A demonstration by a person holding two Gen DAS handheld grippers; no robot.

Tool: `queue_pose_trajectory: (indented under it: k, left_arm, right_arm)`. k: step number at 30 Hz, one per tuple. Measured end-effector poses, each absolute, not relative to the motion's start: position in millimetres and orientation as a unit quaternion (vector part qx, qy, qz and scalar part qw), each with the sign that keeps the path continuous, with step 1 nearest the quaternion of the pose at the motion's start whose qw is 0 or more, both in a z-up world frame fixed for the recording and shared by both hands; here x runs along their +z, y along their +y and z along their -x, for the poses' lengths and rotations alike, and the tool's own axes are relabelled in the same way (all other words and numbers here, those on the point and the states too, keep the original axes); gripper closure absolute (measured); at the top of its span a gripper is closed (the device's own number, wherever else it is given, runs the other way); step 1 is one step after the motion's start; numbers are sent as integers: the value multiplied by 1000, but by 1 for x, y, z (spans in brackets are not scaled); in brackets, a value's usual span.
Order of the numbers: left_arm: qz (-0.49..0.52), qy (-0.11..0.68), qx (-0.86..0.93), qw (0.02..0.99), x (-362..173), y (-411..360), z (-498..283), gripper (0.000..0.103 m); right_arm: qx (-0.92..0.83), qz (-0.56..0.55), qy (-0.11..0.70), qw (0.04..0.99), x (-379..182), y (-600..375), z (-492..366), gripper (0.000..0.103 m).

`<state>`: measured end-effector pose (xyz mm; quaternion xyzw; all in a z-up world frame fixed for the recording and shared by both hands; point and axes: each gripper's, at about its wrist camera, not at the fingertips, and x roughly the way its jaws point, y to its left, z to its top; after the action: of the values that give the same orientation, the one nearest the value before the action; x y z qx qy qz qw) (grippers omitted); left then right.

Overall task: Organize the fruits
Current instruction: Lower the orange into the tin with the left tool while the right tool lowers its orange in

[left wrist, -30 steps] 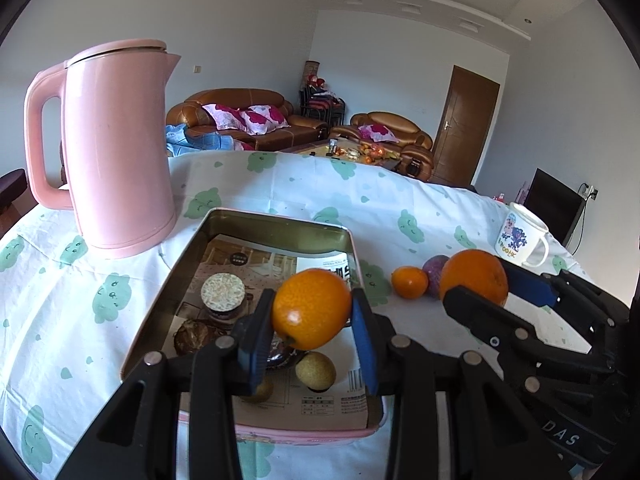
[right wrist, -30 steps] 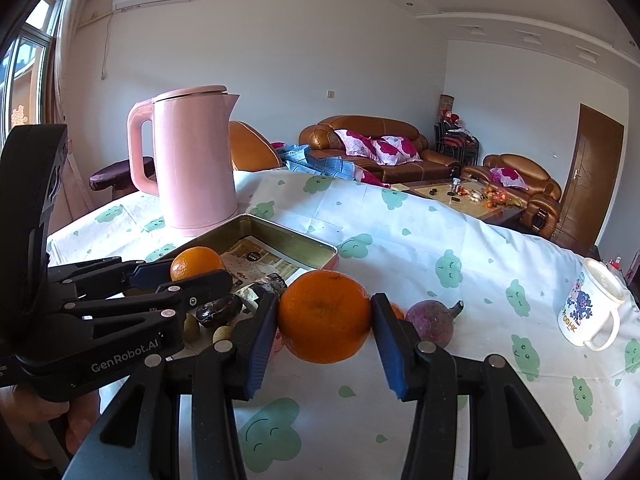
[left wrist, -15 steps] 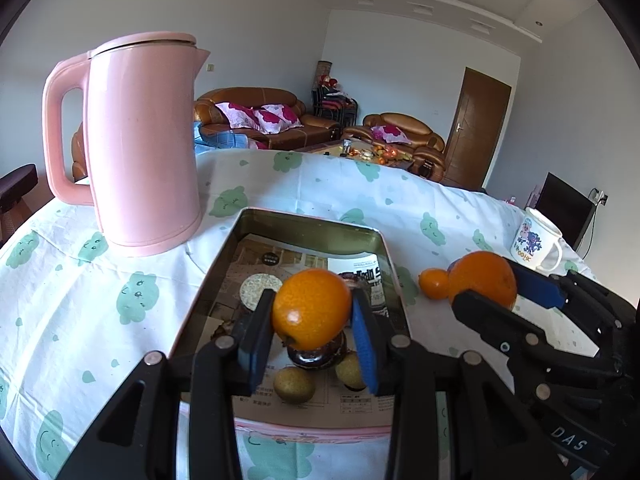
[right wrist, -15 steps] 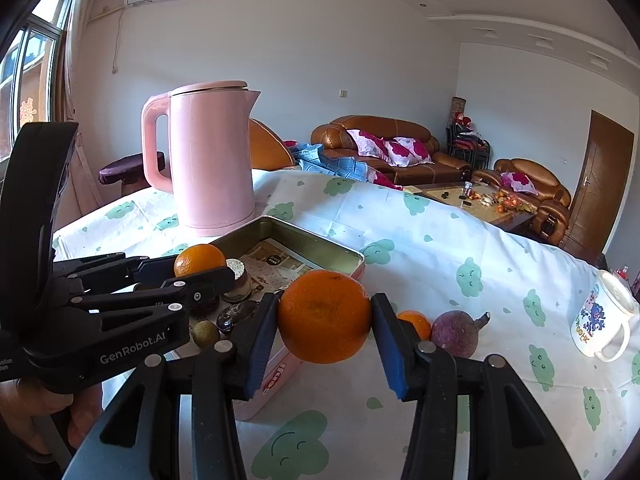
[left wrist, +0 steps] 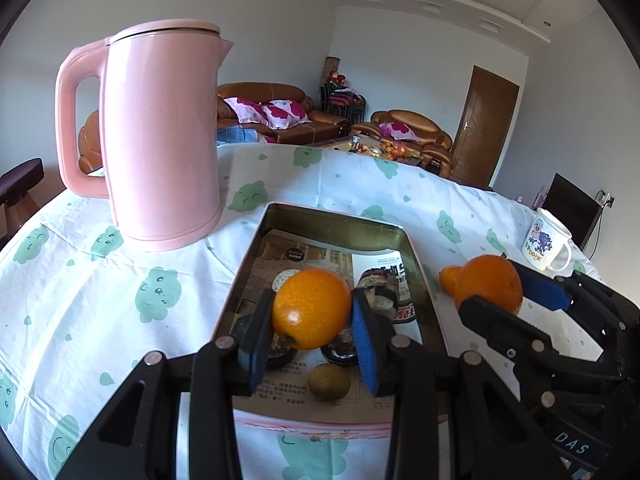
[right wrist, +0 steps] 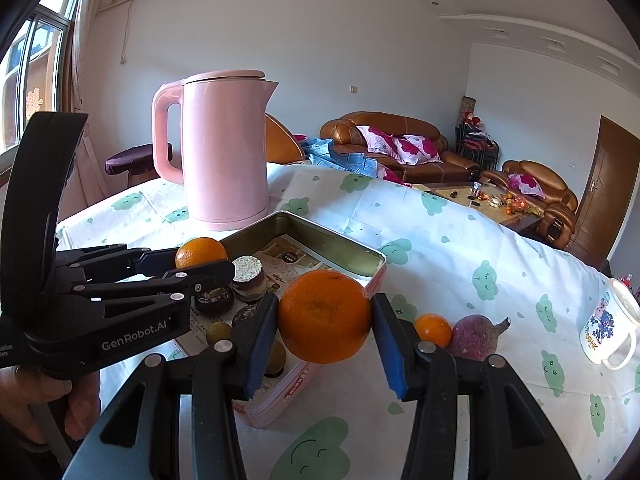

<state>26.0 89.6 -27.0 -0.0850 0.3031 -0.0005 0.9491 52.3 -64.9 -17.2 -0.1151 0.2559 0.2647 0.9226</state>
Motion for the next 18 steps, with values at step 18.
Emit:
queue_pose_trajectory:
  k: [18]
  left_arm:
    - [83, 325, 9, 942, -40, 107, -30, 65]
  right_arm:
    - [292, 121, 293, 902, -41, -36, -64, 54]
